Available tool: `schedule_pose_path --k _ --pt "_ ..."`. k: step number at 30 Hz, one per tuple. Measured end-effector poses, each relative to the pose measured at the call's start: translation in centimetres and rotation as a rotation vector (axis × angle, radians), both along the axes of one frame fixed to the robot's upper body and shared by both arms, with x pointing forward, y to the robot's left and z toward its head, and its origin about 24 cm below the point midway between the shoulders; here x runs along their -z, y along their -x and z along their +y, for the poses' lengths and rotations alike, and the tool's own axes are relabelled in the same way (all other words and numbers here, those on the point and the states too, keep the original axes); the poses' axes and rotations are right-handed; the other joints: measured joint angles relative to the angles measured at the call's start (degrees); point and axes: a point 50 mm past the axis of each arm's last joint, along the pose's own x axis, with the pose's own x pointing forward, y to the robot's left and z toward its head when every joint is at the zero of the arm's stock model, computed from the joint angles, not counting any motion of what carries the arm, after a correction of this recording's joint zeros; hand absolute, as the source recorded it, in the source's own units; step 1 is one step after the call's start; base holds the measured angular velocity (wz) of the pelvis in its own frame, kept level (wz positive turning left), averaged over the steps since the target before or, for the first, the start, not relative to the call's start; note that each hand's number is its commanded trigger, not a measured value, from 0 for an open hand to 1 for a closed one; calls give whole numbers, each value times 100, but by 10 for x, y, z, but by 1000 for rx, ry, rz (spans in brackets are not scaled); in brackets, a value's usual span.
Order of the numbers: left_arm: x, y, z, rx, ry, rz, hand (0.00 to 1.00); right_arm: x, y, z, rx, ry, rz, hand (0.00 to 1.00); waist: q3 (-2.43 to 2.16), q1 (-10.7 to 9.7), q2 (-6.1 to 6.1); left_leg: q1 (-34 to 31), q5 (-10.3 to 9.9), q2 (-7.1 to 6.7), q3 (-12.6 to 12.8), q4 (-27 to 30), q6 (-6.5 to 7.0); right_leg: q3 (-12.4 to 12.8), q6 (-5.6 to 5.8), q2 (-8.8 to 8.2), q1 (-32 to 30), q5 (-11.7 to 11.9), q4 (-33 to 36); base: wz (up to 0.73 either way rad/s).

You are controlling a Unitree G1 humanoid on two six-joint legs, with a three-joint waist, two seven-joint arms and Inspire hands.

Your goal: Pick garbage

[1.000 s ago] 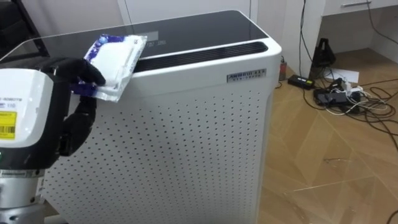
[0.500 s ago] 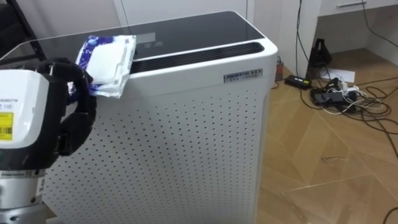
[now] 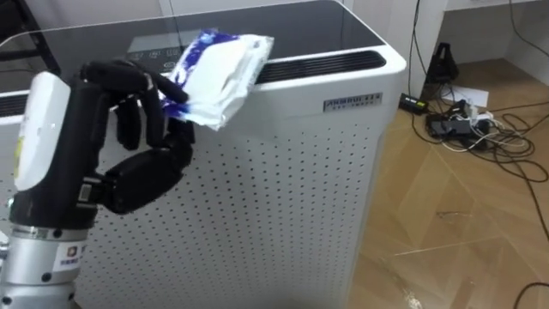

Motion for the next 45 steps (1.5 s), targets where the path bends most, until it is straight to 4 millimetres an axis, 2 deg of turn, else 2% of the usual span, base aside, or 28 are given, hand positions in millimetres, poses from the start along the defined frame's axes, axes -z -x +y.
schedule_pose_path --k 5,9,11,15,17,20,23,27,33,41,45 --pt "1 1 -8 92 5 31 100 2 1 10 -27 -21 5 100 5 2 25 -7 0 13 -1 1 0 -14 0 6 -4 -2 0 1" --pt "4 1 -15 175 23 77 100 3 1 13 -53 -21 11 100 28 35 114 -25 0 14 -3 8 1 -14 -1 35 -14 -1 3 0" --pt "7 1 -19 210 18 101 100 3 -1 16 -72 -19 10 100 24 34 127 -64 0 11 -4 18 1 -19 -2 31 -38 -2 11 0" --pt "17 -2 -27 278 9 170 100 -6 -19 16 -96 -5 -37 100 26 20 123 -267 1 9 -4 118 1 -17 -16 -6 -272 -6 124 -1" --pt "26 -6 -26 283 -2 229 100 -11 -30 16 -111 4 -65 100 36 35 106 -352 5 10 -7 141 6 -5 -23 -10 -377 -4 172 -5" --pt "44 -13 -24 301 0 351 100 -26 -56 22 -153 15 -136 100 108 33 -40 -691 16 11 -1 276 -7 -5 -74 -21 -732 -12 332 -1" --pt "55 -15 -26 320 -13 417 100 -30 -67 19 -133 5 -147 100 93 49 -119 -924 19 13 -11 360 -13 -21 -96 -13 -924 4 346 4" --pt "59 -16 -28 331 -14 434 100 -28 -71 14 -110 22 -131 100 92 171 -124 -1060 22 10 -66 383 -17 -85 -102 -38 -1048 12 402 5" --pt "80 -21 -21 307 0 534 100 -27 -75 12 -80 38 -133 100 98 214 -133 -1243 72 -9 -153 399 -39 -208 -105 -97 -1183 13 433 10" --pt "93 -26 -17 280 -5 591 100 -31 -86 12 -54 39 -143 100 154 330 -224 -1551 101 -21 -139 502 -46 -253 -140 -97 -1469 35 507 0" --pt "102 -30 -13 261 -9 631 100 -31 -89 13 -58 50 -143 100 157 338 -229 -1625 101 -25 -140 544 -46 -292 -150 -105 -1514 42 512 4"
